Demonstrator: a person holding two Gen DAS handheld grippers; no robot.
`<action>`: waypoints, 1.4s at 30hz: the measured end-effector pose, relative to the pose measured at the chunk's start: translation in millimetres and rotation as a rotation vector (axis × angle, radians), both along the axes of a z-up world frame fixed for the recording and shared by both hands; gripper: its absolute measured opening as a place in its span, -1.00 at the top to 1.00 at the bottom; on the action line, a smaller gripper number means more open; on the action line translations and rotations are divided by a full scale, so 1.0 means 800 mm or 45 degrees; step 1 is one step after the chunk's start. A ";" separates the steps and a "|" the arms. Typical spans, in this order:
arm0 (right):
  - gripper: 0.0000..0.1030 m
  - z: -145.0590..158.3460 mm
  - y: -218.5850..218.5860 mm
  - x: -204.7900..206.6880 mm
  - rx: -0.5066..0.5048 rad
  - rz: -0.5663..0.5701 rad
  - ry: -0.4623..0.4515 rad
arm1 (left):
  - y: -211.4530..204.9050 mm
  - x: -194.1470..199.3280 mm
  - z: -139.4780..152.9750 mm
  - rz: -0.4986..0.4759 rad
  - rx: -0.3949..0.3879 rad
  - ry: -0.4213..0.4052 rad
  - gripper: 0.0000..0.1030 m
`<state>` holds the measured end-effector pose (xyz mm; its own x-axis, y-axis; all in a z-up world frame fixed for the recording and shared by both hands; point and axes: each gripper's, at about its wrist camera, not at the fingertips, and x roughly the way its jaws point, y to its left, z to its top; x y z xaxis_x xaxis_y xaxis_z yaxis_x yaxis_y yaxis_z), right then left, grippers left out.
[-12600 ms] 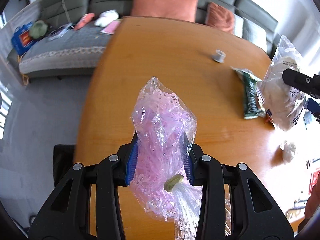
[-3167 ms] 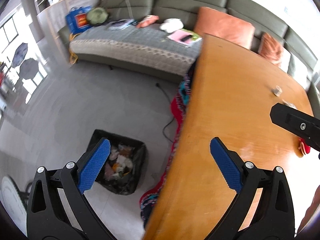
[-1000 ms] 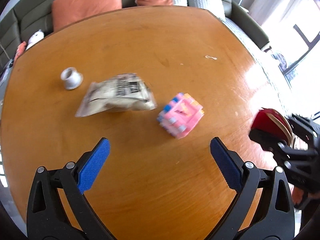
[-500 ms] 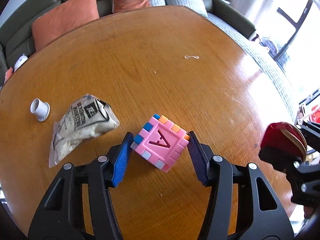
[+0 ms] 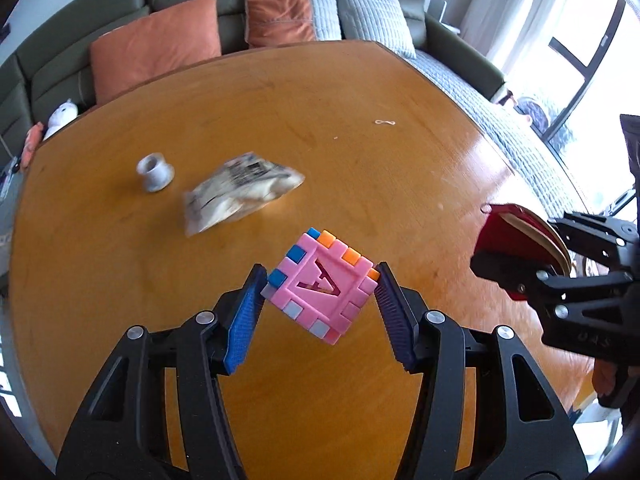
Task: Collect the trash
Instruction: 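Grasp the pink letter cube with the left tool while the right tool grasps the red pouch, then carry the pink cube and red pouch over the black bin and release both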
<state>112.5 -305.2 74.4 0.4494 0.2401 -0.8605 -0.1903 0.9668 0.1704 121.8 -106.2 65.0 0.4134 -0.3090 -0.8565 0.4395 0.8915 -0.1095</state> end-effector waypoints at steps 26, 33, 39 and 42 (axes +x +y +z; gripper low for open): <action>0.09 0.022 0.408 -0.064 0.037 0.661 0.006 | 0.381 -0.157 0.010 0.636 -0.055 -0.015 -0.06; 0.09 0.022 0.536 -0.091 0.052 0.862 0.036 | 0.489 -0.205 0.007 0.865 -0.059 -0.010 -0.06; 0.09 0.028 0.625 -0.120 0.068 1.007 0.042 | 0.571 -0.251 -0.005 1.075 -0.057 0.015 -0.06; 0.09 0.030 0.670 -0.130 0.068 1.063 0.051 | 0.613 -0.272 -0.011 1.171 -0.047 0.026 -0.06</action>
